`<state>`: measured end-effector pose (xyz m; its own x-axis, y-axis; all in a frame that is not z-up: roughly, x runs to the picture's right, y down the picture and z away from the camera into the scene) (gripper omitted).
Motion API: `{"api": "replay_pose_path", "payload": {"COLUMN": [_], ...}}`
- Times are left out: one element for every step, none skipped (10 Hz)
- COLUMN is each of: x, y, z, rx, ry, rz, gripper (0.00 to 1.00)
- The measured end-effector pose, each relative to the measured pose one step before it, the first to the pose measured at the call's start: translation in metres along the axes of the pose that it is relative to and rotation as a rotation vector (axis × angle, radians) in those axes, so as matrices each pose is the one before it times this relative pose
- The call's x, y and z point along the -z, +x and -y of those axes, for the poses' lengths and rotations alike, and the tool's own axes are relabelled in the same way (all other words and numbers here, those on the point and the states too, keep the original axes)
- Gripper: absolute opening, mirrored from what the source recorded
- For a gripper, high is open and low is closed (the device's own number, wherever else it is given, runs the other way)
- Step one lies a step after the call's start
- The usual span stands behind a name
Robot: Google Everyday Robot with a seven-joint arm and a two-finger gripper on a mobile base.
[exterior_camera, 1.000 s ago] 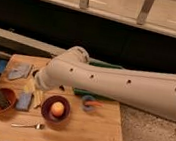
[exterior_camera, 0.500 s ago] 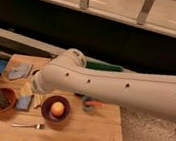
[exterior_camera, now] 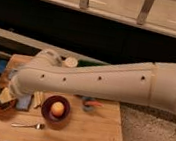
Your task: Wipe tray with eraser
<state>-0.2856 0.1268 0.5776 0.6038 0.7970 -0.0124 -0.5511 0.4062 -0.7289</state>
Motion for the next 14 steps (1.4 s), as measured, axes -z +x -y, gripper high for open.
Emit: {"api": "replay_pose_path", "payload": {"x": [-0.01988, -0.01707, -0.01705, -0.01134, -0.00303, 0.00119, -0.00018, -0.00080, 0.00052, -0.00195, -0.00244, -0.00224, -0.00201, -0.00273], "y": [-0.00947, -0.00864, -0.00735, -0.00497, -0.00154, 0.00011, 0.00011, -0.00030, 0.00018, -0.00023, -0.00167, -0.00349, -0.00351, -0.00241], "z": [-0.01505, -0.00926, -0.00755, -0.00245, -0.00075, 0.00203, -0.00016, -0.00170, 0.00093, 0.00480, 0.00542, 0.01086, 0.01821, 0.01059], "rx": [0.02380, 0.02038, 0.01358, 0.00309, 0.00031, -0.00353, -0.00004, 0.00231, -0.00231, 0.00159, 0.00242, -0.00207, -0.00577, -0.00170], "ry": [-0.02339, -0.01946, -0.02031, -0.01279, -0.00402, 0.00223, -0.00037, -0.00200, 0.00181, 0.02561, 0.02660, 0.02120, 0.02350, 0.01305], "rz": [-0.01511, -0.01218, -0.01005, -0.00319, 0.00000, 0.00177, -0.00049, -0.00074, 0.00022, -0.01365, -0.00758, -0.00517, -0.00700, -0.00758], "gripper": [0.64, 0.64, 0.64, 0.64, 0.64, 0.64, 0.64, 0.64, 0.64, 0.64, 0.64, 0.64, 0.64, 0.64]}}
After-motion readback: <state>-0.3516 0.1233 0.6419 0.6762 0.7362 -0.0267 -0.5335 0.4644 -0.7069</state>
